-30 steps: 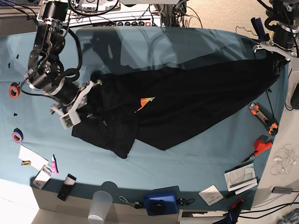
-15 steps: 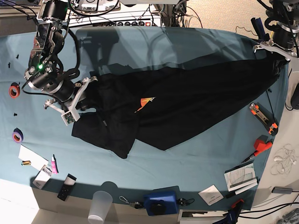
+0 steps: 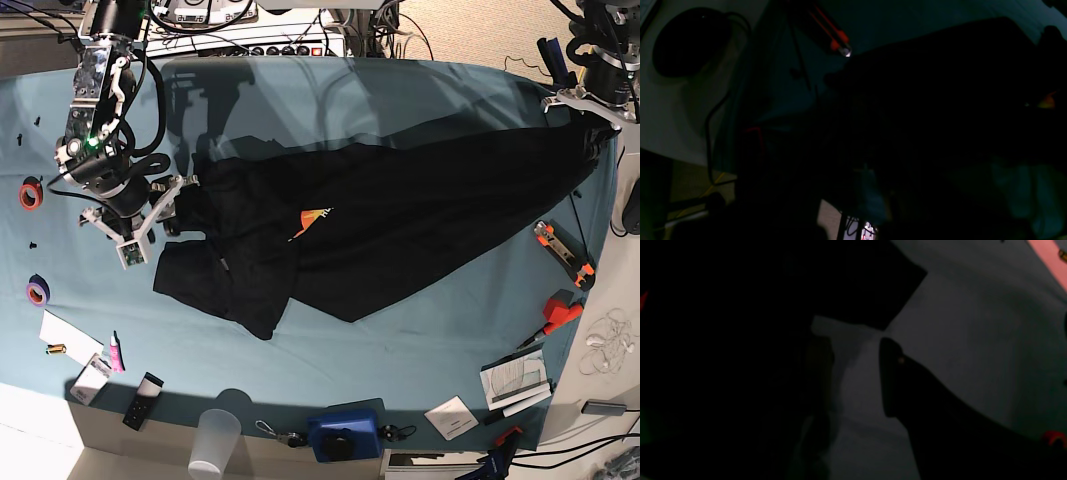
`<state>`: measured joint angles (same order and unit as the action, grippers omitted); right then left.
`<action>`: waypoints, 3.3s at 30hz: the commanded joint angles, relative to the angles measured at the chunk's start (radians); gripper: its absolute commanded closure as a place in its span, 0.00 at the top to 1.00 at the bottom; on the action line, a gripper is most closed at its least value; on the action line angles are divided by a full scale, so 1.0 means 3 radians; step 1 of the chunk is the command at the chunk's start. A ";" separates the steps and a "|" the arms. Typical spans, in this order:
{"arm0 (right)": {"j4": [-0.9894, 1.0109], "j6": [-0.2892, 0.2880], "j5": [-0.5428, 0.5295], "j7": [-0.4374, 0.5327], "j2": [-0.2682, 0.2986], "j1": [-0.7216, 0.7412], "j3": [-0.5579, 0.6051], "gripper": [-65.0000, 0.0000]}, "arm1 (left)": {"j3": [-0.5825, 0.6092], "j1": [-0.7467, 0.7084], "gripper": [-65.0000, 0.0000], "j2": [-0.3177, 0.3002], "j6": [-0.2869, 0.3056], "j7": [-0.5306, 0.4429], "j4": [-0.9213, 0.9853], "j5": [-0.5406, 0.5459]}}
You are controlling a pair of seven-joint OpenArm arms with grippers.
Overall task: Layout the t-shirt on the table in an organized manner, then fold the t-shirt properly
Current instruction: 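Release the fabric with the right gripper and raise it, then lower the right gripper onto the shirt's bunched section and grasp it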
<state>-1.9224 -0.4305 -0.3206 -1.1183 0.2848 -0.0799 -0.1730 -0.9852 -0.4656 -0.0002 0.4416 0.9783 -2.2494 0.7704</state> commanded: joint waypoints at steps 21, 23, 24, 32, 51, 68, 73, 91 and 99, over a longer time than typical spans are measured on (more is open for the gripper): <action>0.0540 -0.0435 -0.0814 -0.0107 -0.0132 0.0046 -0.0013 0.25 | -0.0015 -0.0009 0.00 -0.0027 0.0011 -0.0098 -0.0053 0.0273; 0.0540 -0.0435 -0.0810 -0.0132 -0.0158 0.0046 -0.0011 0.02 | -0.0015 -0.0009 0.00 -0.0027 0.0010 -0.0098 -0.0053 0.0272; 0.0540 -0.0436 -0.0793 -0.0130 -0.0156 0.0046 -0.0010 0.00 | -0.0015 -0.0009 0.00 -0.0028 0.0011 -0.0099 -0.0053 0.0273; 0.0055 -0.0585 -0.0985 -0.0029 -0.0130 0.0093 -0.0052 0.00 | -0.0015 -0.0009 0.00 -0.0028 0.0011 -0.0098 -0.0053 0.0272; -0.1076 -0.0549 -0.1245 -0.0061 -0.0128 0.0264 -0.1443 0.00 | -0.0022 -0.0253 0.00 -0.0027 -0.0024 0.0029 -0.0074 0.0604; -0.1069 -0.0707 -0.0919 -0.0340 -0.0116 -0.0427 -0.0571 0.31 | -0.0020 -0.0294 0.00 -0.0027 0.0013 0.0027 -0.0074 0.0601; -0.1068 -0.0511 0.0189 0.0196 0.0230 -0.0394 0.0496 0.31 | -0.0020 -0.0294 0.00 -0.0027 0.0011 0.0025 -0.0074 0.0603; -0.0216 0.0367 0.1439 -0.0053 0.0584 0.0203 0.2372 0.31 | -0.0020 -0.0294 0.00 -0.0027 0.0011 0.0027 -0.0074 0.0601; -0.0198 0.0441 0.1602 0.0300 0.0582 0.0203 0.2372 0.31 | -0.0020 -0.0294 0.00 -0.0028 0.0011 -0.0034 -0.0074 0.0601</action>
<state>-1.9697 -0.3088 0.1467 -1.0416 0.4496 -0.0334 0.5446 -0.9859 -0.5484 -0.0002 0.4412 0.9936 -2.2532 0.9287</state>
